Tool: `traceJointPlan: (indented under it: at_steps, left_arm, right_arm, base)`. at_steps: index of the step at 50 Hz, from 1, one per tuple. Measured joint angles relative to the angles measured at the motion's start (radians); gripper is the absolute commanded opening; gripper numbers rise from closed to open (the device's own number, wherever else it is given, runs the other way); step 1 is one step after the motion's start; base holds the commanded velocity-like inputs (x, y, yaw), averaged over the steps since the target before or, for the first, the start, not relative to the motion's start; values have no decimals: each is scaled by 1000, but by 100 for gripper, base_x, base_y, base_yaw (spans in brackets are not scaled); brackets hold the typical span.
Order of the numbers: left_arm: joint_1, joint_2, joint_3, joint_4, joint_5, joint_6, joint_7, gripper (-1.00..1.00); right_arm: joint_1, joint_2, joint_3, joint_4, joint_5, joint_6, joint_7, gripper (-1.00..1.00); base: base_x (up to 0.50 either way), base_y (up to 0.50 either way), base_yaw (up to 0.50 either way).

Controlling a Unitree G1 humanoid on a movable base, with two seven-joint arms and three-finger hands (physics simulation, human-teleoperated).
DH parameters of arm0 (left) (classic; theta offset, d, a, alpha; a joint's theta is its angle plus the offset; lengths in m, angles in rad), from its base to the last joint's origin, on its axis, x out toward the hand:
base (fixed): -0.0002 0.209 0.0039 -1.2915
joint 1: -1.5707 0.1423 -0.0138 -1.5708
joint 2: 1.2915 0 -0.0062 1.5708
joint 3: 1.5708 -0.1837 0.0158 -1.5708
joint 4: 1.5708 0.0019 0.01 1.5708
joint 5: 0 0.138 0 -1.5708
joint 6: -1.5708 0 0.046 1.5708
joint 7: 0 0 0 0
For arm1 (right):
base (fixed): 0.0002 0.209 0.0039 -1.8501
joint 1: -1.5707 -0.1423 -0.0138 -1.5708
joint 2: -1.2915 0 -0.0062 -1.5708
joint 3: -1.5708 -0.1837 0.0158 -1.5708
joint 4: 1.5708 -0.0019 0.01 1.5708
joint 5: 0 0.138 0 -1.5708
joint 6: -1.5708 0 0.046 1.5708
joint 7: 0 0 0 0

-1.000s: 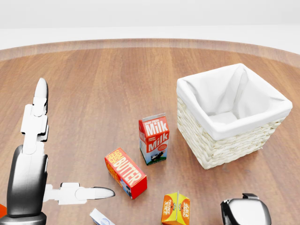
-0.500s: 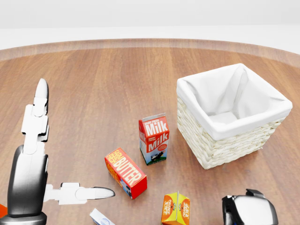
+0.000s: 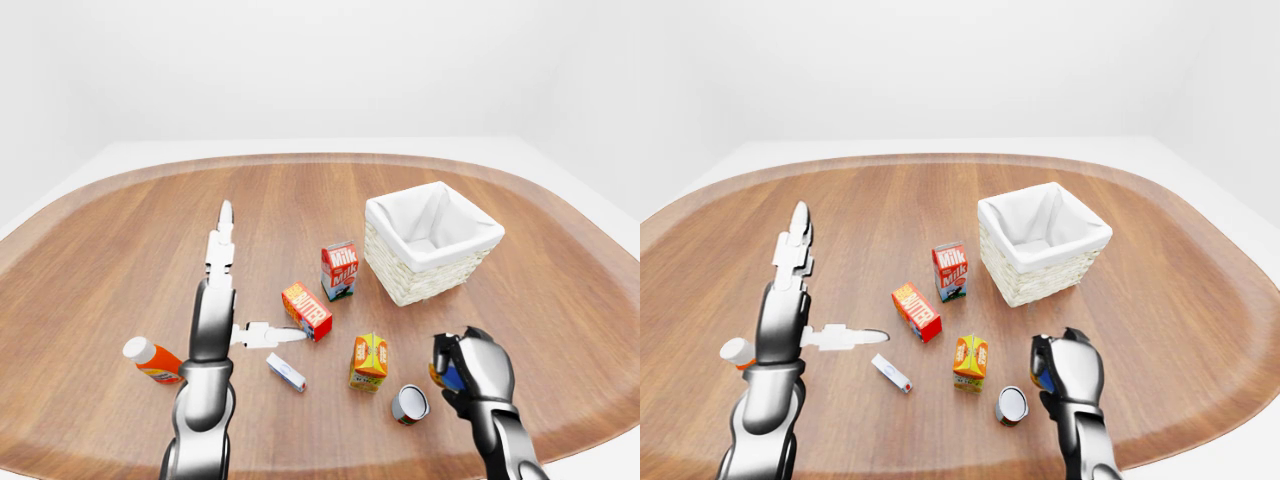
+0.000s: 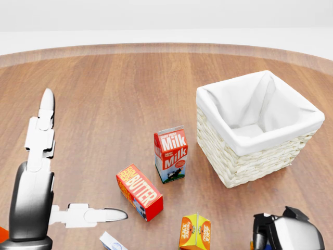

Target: Pick up the alphabet soup and the tomato sauce, and put them in the basket.

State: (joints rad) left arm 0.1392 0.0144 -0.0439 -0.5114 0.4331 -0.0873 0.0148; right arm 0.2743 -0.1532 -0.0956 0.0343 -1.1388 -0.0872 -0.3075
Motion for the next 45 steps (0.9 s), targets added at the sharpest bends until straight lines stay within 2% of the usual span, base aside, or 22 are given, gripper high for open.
traceJointPlan:
  at_steps: [29,45]
  left_arm:
    - [-4,-1,-1,-5,1,0,0,100]
    - [-4,-1,-1,-7,0,0,-1,100]
  right_arm:
    - [172,162,-106,-434,122,0,147,-100]
    - [198,233,-112,-623,208,0,245,-100]
  base:
    - [0,0,0]
    - [0,0,0]
